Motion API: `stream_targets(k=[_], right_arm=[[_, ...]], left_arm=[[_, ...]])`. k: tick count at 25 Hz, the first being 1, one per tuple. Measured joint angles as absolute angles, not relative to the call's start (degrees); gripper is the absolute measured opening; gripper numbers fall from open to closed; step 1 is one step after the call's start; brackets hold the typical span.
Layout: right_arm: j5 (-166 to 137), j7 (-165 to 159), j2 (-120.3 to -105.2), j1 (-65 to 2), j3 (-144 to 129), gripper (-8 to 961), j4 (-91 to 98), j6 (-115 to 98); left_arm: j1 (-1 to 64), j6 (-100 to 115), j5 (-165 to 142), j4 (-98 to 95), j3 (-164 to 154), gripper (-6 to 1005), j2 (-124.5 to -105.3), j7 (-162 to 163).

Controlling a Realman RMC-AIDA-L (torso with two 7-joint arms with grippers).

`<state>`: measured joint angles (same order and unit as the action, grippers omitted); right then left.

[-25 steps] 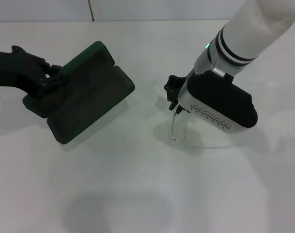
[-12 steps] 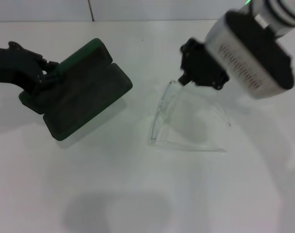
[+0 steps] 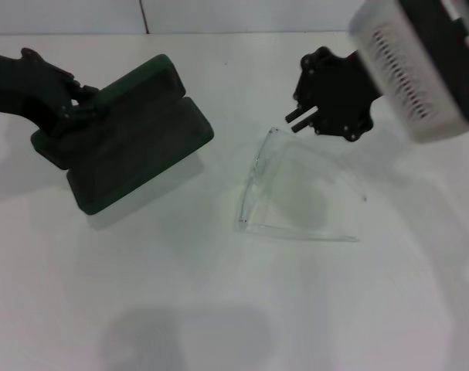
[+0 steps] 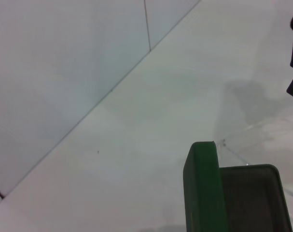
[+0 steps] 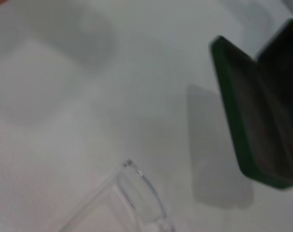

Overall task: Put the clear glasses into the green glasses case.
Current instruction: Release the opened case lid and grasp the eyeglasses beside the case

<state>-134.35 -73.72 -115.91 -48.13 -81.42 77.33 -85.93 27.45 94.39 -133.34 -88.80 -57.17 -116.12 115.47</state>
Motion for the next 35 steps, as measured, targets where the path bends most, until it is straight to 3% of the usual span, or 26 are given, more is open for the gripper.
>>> stream_targets(k=[5, 14, 19, 24, 35], right_arm=[[-141.3, -77.3, -116.09, -50.8, -91.3, 103, 76.9, -81.7], [-146.9, -78.2, -116.23, -55.7, -101.4, 305, 71.0, -72.8], [-145.8, -76.0, -116.22, -56.3, -102.6, 545, 70.0, -72.7], [-144.1, -75.0, -116.20, -56.3, -103.7, 634, 69.8, -73.0], [-138.5, -71.1, -116.19, -57.8, -104.3, 578, 63.4, -70.5]], left_arm=[[26.9, 94.4, -133.7, -87.6, -55.7, 209, -116.19, 114.6], [24.8, 94.0, -133.1, -86.4, -52.4, 209, -117.57, 112.6], [24.5, 93.9, -133.0, -86.5, -51.2, 210, -118.17, 112.4], [24.3, 93.9, -132.9, -86.7, -50.4, 210, -118.26, 112.3], [24.6, 93.9, -132.8, -86.6, -49.7, 210, -118.30, 112.3]])
